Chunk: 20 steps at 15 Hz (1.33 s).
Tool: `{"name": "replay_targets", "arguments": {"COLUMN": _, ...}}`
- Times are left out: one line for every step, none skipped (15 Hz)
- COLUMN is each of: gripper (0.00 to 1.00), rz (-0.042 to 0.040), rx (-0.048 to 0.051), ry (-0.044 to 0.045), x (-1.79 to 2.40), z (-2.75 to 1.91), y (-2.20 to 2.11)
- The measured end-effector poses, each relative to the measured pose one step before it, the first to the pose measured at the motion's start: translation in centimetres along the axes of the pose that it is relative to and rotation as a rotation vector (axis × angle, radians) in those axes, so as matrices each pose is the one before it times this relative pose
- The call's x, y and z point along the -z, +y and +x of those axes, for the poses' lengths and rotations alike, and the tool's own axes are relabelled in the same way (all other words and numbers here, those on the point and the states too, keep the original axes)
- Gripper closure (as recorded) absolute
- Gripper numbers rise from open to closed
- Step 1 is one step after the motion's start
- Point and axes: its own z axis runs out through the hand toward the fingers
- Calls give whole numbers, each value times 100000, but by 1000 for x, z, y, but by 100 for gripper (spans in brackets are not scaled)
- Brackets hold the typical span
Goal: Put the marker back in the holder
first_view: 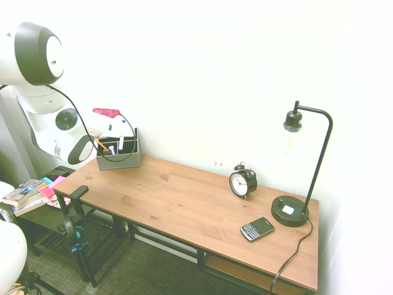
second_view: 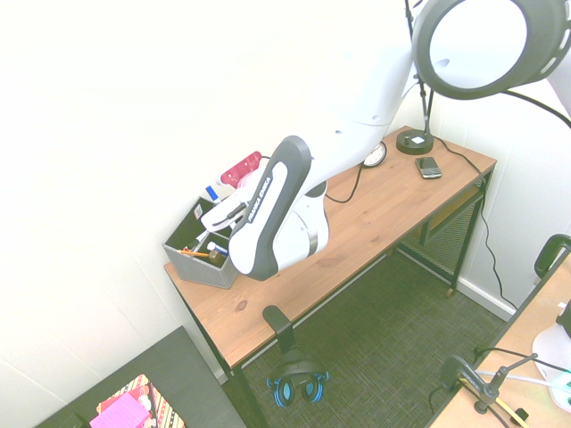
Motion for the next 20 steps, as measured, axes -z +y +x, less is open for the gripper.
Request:
{"name": "replay_targets", "arguments": {"gripper": 100, "rz": 121, "rx": -504, "ry": 893, "x": -515, "z": -277, "y": 181}}
{"name": "replay_targets", "arguments": {"gripper": 100, "rz": -384, "rx": -463, "ry": 141, "x": -352, "z": -250, "y": 179}}
{"name": "replay_targets", "arguments": {"gripper": 100, "rz": -245, "rx": -325, "ry": -33, "x": -141, "z": -132, "y": 59}}
{"name": "replay_targets", "arguments": {"gripper": 100, "rz": -702, "rx": -634, "ry": 23, "x": 4, "z": -25, "y": 19}}
{"name": "replay_targets", "arguments": {"gripper": 100, "rz": -909, "rx": -170, "ry": 60, "x": -14, "z": 71, "y": 27}}
{"name": "replay_targets", "arguments": {"gripper": 100, "rz": -896, "rx": 122, "ry": 17, "x": -14, "z": 129, "y": -2}}
{"name": "replay_targets", "arguments": {"gripper": 100, "rz": -460, "rx": 90, "ry": -98, "x": 0, "z": 142, "y": -59}}
{"name": "replay_targets", "arguments": {"gripper": 100, "rz": -359, "rx": -337, "ry": 62, "x": 52, "z": 161, "y": -48}}
{"name": "replay_targets", "arguments": {"gripper": 100, "rz": -385, "rx": -260, "ry": -74, "x": -19, "z": 76, "y": 42}}
{"name": "replay_targets", "arguments": {"gripper": 100, "rz": -386, "rx": -280, "ry": -246, "x": -53, "z": 27, "y": 84}}
{"name": "replay_targets", "arguments": {"gripper": 100, "rz": -327, "rx": -414, "ry": -102, "x": -60, "z": 78, "y": 51}}
{"name": "replay_targets", "arguments": {"gripper": 100, "rz": -209, "rx": -590, "ry": 215, "x": -48, "z": 147, "y": 0}}
{"name": "replay_targets", "arguments": {"gripper": 100, "rz": -68, "rx": -628, "ry": 246, "x": -92, "z": 171, "y": -70}}
{"name": "replay_targets", "arguments": {"gripper": 100, "rz": 95, "rx": -666, "ry": 400, "x": -117, "z": 187, "y": -126}}
{"name": "replay_targets", "arguments": {"gripper": 100, "rz": 241, "rx": -788, "ry": 624, "x": -137, "z": 239, "y": -191}}
{"name": "replay_targets", "arguments": {"gripper": 100, "rz": 187, "rx": -800, "ry": 563, "x": -150, "z": 171, "y": -171}}
{"name": "replay_targets", "arguments": {"gripper": 100, "rz": 187, "rx": -617, "ry": 351, "x": -185, "z": 43, "y": -133}}
{"name": "replay_targets", "arguments": {"gripper": 100, "rz": -46, "rx": -726, "ry": 102, "x": -107, "z": -195, "y": -54}}
{"name": "replay_targets", "arguments": {"gripper": 100, "rz": -139, "rx": -605, "ry": -126, "x": 16, "z": -331, "y": -36}}
{"name": "replay_targets", "arguments": {"gripper": 100, "rz": -69, "rx": -377, "ry": -386, "x": 48, "z": -341, "y": -50}}
